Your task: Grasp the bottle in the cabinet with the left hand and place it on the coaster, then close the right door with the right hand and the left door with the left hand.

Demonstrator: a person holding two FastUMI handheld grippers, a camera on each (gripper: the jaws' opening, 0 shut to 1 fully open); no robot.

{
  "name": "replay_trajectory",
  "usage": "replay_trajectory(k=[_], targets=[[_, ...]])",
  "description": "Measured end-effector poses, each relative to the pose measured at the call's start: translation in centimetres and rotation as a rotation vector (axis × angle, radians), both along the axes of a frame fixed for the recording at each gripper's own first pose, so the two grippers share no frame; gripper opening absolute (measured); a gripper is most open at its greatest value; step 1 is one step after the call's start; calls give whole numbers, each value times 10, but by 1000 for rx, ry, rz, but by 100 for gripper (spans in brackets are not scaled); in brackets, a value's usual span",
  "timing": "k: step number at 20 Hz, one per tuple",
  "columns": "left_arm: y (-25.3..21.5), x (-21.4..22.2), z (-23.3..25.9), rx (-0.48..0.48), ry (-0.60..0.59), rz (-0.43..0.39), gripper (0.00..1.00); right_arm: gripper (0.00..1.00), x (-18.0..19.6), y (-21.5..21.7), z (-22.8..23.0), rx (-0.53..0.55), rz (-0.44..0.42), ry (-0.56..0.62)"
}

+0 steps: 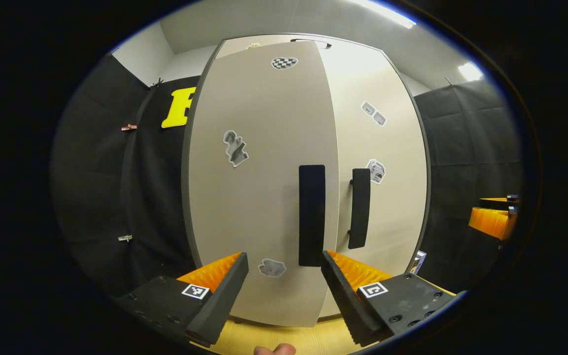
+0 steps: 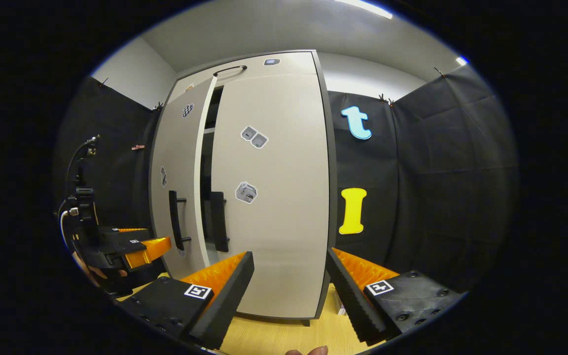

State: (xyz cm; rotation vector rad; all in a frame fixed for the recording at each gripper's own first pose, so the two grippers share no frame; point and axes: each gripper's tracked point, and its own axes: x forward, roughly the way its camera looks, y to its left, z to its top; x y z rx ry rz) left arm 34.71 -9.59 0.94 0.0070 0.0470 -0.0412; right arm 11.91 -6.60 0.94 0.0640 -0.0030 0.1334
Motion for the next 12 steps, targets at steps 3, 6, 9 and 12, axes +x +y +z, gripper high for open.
replay_trajectory(k=[3,6,9,12], targets=[[7,-21,4,-5,0,6,94,98,-10,7,4,-4,2,-4],[14,-42,7,1,-1,7,95,97,-22,15,7,1,8,-7],[18,-58,11,2,-4,8,94,97,-31,22,13,0,12,-15],[21,-74,13,-2,-11,8,94,98,-39,26,17,-1,14,-21]])
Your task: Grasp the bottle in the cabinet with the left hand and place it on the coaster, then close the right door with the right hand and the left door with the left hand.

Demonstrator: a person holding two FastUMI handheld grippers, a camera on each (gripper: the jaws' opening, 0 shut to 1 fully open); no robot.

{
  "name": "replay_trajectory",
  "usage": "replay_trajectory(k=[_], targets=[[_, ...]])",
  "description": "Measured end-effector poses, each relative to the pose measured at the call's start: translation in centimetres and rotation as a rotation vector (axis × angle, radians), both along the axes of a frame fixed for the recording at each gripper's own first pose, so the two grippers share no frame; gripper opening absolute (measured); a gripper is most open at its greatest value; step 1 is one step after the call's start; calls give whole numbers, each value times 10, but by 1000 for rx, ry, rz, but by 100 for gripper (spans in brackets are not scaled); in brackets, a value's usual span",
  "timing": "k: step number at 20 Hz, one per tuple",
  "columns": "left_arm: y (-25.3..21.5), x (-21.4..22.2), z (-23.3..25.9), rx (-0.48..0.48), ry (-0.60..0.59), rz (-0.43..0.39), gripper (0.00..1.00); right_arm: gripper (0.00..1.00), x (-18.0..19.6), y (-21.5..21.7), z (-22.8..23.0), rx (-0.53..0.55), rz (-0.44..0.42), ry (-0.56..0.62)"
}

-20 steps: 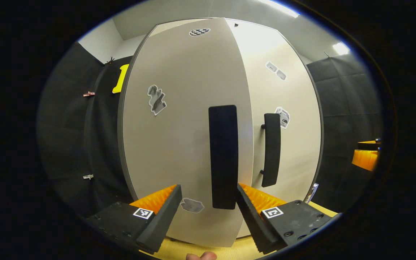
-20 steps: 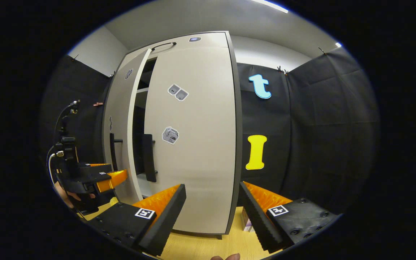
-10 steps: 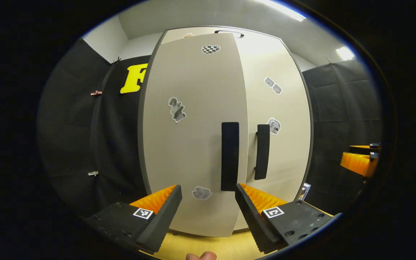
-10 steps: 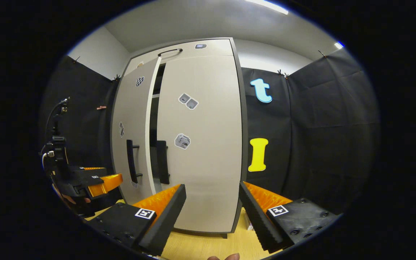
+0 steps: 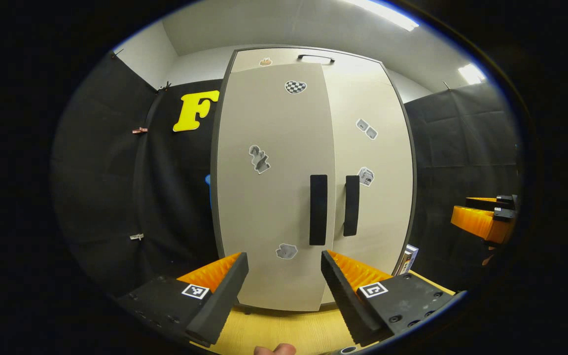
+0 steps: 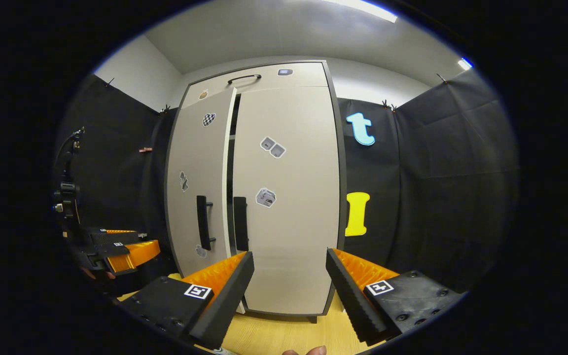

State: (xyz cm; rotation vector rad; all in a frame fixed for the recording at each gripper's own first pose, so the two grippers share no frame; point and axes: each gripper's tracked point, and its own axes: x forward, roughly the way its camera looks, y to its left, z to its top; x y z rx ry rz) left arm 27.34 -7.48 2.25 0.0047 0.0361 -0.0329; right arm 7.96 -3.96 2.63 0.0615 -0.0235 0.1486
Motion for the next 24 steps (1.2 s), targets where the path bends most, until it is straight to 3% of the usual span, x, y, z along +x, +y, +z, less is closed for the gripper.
replay_trajectory(k=[24], targets=[[12,-75,5,-2,-22,-10,95,97,-51,23,11,30,9,-10]])
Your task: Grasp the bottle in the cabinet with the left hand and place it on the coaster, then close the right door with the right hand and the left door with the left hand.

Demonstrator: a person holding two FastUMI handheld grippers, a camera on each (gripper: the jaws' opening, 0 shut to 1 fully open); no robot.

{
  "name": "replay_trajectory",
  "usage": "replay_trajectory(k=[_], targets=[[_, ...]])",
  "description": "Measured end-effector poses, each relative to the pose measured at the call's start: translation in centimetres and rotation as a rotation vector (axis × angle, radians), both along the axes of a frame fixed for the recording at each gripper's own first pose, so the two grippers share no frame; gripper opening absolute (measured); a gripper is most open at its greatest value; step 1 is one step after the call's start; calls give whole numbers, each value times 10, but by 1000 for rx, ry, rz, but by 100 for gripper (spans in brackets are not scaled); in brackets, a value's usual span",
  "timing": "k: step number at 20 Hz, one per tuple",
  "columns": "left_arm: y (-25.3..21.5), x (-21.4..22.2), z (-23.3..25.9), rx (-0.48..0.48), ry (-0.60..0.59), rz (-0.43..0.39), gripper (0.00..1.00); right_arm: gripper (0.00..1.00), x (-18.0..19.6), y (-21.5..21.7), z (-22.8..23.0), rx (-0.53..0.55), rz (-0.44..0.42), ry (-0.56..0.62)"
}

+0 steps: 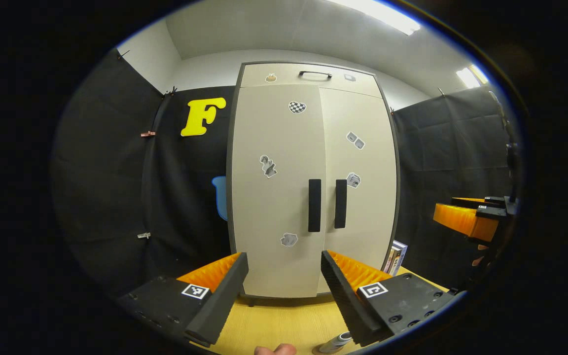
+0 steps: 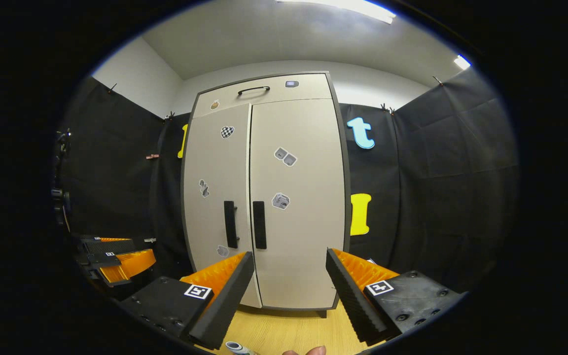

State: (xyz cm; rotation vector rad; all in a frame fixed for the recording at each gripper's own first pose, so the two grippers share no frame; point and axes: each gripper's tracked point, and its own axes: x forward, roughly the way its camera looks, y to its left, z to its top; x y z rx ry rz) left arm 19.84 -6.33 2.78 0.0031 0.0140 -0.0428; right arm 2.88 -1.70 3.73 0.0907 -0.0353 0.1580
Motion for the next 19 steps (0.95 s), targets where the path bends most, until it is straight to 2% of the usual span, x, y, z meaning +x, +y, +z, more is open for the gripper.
replay_trajectory(k=[11,19], targets=[[-1,-13,5,16,-13,-13,95,97,-15,2,4,7,-6,-4],[0,-11,2,19,-11,-38,95,98,-18,2,0,-4,-42,7]])
